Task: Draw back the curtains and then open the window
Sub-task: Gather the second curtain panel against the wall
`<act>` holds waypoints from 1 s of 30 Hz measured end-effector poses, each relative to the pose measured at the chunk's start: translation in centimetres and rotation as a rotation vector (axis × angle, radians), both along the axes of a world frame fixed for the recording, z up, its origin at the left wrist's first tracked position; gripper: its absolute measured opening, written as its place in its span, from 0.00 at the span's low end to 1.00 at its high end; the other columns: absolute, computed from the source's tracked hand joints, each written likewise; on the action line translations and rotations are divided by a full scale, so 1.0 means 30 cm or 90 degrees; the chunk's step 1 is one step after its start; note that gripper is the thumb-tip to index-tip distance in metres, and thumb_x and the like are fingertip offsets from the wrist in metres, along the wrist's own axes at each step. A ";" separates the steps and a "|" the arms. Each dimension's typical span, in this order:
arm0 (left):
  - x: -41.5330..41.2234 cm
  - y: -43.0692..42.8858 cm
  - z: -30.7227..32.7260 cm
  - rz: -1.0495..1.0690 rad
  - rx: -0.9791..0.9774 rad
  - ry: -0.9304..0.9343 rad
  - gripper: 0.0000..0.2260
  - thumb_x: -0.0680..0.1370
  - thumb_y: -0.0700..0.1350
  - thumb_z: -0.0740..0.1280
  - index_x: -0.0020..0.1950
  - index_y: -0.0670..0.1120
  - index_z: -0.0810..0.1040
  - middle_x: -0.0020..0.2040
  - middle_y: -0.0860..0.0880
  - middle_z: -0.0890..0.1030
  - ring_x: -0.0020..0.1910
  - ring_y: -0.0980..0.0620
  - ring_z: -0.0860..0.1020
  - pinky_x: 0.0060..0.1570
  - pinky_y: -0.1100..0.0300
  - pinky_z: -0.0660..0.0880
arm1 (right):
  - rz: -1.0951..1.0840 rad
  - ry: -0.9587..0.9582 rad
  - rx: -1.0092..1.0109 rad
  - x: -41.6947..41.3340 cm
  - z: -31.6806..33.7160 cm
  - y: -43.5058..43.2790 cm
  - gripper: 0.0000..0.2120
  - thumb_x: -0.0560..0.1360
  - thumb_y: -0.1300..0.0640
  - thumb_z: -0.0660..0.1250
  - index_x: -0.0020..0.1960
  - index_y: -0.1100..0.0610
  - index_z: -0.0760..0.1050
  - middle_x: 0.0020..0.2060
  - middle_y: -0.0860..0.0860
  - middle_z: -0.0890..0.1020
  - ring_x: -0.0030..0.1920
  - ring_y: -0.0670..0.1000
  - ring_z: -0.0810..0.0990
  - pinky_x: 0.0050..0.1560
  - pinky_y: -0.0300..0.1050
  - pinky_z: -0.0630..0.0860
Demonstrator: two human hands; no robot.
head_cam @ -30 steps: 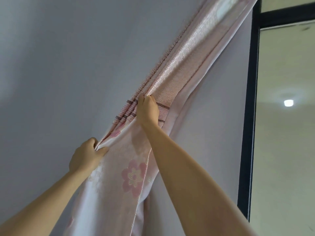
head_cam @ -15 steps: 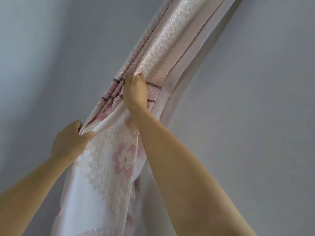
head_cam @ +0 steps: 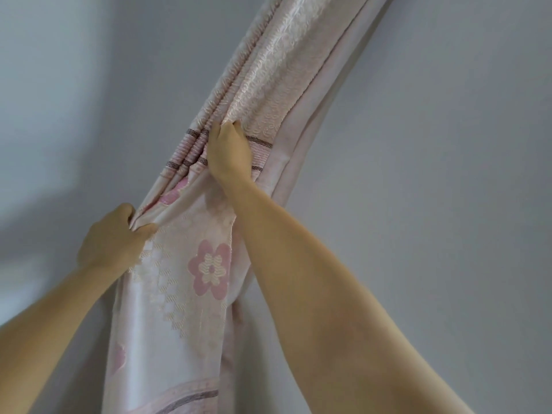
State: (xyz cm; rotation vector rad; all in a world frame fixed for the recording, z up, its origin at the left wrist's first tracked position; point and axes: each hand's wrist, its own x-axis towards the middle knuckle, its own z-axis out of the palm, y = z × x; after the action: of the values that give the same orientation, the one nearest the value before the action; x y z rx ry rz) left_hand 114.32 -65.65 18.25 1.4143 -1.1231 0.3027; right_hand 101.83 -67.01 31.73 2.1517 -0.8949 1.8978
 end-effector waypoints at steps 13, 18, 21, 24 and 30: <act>-0.143 -0.070 -0.115 -0.075 0.003 0.009 0.18 0.74 0.47 0.66 0.33 0.45 0.58 0.29 0.46 0.66 0.36 0.40 0.70 0.33 0.54 0.61 | -0.092 0.037 0.036 -0.156 -0.081 0.001 0.16 0.79 0.59 0.48 0.52 0.67 0.70 0.59 0.64 0.73 0.58 0.64 0.72 0.56 0.58 0.69; -0.300 -0.058 -0.171 -0.121 0.022 0.010 0.18 0.74 0.47 0.66 0.33 0.46 0.58 0.30 0.46 0.68 0.37 0.38 0.73 0.32 0.55 0.62 | -0.141 0.043 0.036 -0.300 -0.135 0.022 0.17 0.79 0.58 0.49 0.51 0.68 0.72 0.56 0.64 0.75 0.55 0.64 0.74 0.54 0.56 0.70; -0.387 -0.048 -0.200 -0.142 0.026 0.022 0.19 0.74 0.46 0.65 0.31 0.47 0.56 0.29 0.46 0.67 0.34 0.40 0.71 0.29 0.56 0.59 | -0.153 0.046 0.029 -0.375 -0.162 0.035 0.17 0.79 0.58 0.49 0.49 0.68 0.72 0.56 0.64 0.75 0.55 0.64 0.74 0.54 0.56 0.70; -0.460 -0.045 -0.228 -0.156 0.032 0.031 0.20 0.74 0.45 0.65 0.31 0.48 0.55 0.29 0.47 0.66 0.33 0.42 0.68 0.28 0.56 0.57 | -0.146 0.040 0.037 -0.444 -0.183 0.050 0.17 0.79 0.58 0.49 0.48 0.69 0.72 0.54 0.64 0.76 0.53 0.64 0.74 0.53 0.57 0.70; -0.567 -0.009 -0.268 -0.308 0.019 0.127 0.09 0.71 0.43 0.69 0.41 0.44 0.69 0.36 0.48 0.73 0.39 0.44 0.72 0.33 0.55 0.66 | -0.117 0.048 0.065 -0.548 -0.216 0.085 0.16 0.79 0.57 0.50 0.40 0.64 0.71 0.49 0.62 0.77 0.46 0.60 0.74 0.45 0.50 0.66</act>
State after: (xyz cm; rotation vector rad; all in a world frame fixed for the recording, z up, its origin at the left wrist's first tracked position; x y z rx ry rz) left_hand 97.30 -65.93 10.20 1.1258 -1.2625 -0.1964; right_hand 85.39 -64.44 25.25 2.0978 -1.1532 1.7078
